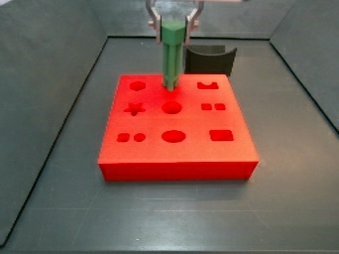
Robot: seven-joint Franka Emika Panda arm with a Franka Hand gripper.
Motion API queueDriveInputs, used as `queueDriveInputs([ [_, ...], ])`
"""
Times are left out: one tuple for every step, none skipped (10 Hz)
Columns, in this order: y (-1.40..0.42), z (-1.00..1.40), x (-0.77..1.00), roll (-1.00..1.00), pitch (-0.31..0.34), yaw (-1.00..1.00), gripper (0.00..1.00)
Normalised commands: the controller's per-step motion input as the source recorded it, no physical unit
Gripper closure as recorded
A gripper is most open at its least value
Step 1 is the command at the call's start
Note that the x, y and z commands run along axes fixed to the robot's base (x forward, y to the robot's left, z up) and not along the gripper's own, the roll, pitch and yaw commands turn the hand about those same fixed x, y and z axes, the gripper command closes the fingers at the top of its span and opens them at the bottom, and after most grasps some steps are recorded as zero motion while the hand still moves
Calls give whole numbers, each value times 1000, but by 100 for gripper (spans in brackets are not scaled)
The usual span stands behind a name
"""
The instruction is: Insert the 3 prong object.
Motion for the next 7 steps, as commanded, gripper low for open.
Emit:
queueDriveInputs([
  [-43,-611,111,1,-34,-37,100],
  [6,-834,134,-93,-141,0,100],
  [31,-840,114,-103,-139,0,100],
  [3,-829,103,-107,-146,-3,100],
  [34,-754,117,-109,-181,0,100],
  [0,0,0,10,0,0,100],
  [0,0,0,0,0,0,100],
])
